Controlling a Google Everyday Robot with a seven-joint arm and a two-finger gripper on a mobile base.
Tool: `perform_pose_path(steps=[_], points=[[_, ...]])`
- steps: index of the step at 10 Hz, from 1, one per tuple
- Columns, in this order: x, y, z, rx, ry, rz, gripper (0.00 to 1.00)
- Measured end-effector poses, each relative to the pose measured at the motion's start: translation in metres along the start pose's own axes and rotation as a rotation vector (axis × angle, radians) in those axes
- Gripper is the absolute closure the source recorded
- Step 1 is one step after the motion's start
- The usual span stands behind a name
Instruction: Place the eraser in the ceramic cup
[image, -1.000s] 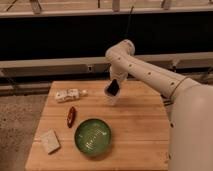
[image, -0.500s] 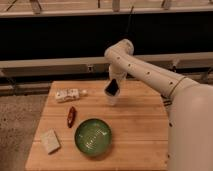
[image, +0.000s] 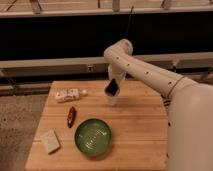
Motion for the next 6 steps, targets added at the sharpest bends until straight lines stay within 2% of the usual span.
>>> perform_pose_path(steps=[6], points=[[-0.0014,-0.005,0.0009,0.002,0.003,-0.007,0.2]])
